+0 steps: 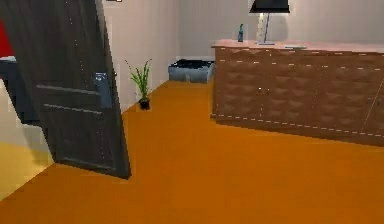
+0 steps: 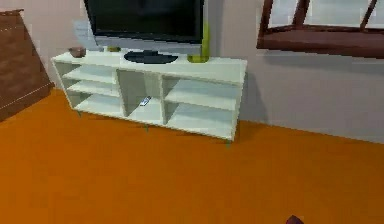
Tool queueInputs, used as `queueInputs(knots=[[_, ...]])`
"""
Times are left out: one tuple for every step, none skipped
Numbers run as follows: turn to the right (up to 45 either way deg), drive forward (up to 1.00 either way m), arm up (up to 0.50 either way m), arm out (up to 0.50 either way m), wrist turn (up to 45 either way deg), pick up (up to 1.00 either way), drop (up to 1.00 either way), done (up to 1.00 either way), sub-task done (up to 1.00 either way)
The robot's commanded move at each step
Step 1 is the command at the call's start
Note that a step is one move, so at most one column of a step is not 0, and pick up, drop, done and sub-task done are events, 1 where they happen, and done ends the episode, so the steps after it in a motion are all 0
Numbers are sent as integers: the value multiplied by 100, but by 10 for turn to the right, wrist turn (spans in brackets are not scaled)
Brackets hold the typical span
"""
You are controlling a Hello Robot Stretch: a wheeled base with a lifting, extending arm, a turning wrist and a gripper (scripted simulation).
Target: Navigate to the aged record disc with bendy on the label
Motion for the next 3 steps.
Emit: queueInputs(knots=[[-210,0,0,0,0,0,0,0,0],[0,30,0,0,0,0,0,0,0],[-180,0,0,0,0,0,0,0,0]])
